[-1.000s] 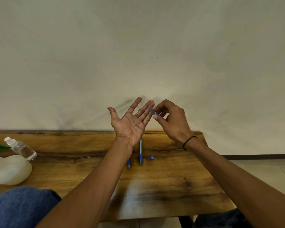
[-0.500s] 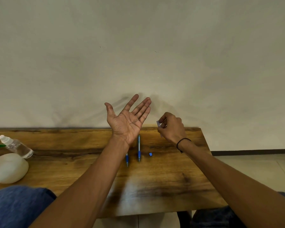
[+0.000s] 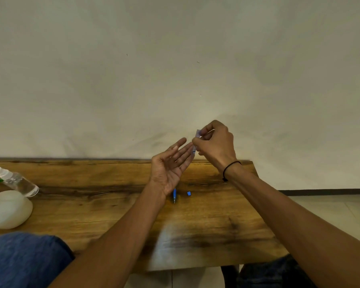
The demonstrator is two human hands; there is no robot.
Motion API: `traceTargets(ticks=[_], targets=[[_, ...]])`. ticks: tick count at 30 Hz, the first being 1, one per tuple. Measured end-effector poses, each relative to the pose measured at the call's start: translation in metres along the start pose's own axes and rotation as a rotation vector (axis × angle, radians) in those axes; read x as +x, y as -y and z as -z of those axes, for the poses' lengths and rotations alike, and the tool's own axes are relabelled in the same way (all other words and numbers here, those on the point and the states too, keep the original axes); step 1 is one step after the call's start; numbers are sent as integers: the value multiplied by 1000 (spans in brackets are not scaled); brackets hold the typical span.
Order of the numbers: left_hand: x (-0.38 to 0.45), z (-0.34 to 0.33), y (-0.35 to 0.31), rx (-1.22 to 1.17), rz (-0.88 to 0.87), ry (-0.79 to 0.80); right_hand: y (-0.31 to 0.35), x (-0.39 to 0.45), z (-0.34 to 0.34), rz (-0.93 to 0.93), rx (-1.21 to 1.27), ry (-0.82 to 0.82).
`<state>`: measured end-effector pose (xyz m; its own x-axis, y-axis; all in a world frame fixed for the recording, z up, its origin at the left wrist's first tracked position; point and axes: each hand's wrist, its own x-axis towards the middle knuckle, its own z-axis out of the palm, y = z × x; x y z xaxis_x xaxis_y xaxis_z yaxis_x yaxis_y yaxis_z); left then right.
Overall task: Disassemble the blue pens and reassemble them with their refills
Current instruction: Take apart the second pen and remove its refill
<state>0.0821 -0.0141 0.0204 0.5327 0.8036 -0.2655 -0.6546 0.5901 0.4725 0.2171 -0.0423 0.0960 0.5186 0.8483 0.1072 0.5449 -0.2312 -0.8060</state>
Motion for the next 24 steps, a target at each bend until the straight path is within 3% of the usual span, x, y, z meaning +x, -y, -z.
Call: traceTargets(ticks=[15, 24], targets=[[0, -15, 12, 63, -19, 45, 25, -6, -3, 14, -4, -11], [-3, -16, 5, -17, -54, 63, 30, -3, -3, 85, 7, 54]])
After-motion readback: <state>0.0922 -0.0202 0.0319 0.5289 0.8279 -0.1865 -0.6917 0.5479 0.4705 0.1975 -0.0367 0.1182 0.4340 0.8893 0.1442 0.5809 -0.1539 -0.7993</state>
